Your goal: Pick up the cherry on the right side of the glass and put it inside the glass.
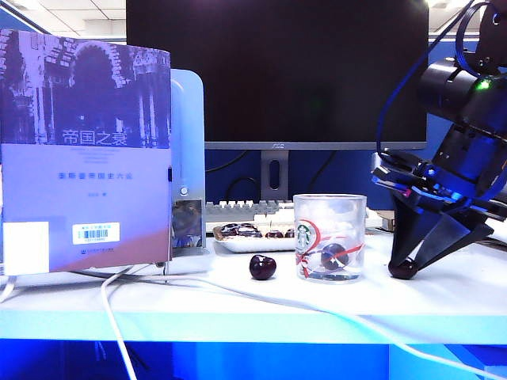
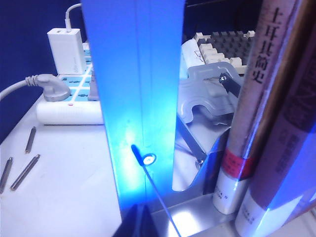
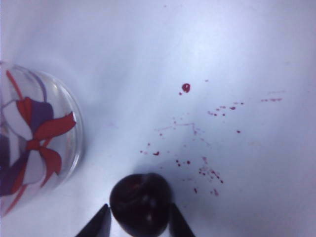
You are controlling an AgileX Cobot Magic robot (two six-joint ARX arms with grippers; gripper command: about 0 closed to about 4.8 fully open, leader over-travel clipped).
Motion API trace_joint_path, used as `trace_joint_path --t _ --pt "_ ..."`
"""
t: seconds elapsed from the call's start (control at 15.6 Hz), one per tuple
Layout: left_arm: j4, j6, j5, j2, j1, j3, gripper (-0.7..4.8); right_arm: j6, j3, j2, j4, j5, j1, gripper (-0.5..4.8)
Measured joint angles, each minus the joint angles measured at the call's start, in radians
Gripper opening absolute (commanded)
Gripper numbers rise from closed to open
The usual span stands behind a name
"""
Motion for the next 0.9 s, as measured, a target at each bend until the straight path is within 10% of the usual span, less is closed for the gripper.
trace_joint_path --t 0.9 --pt "0.000 0.000 0.000 0.000 0.000 0.000 -0.05 0.000 0.145 0.002 -0.069 -0.007 0.000 1.39"
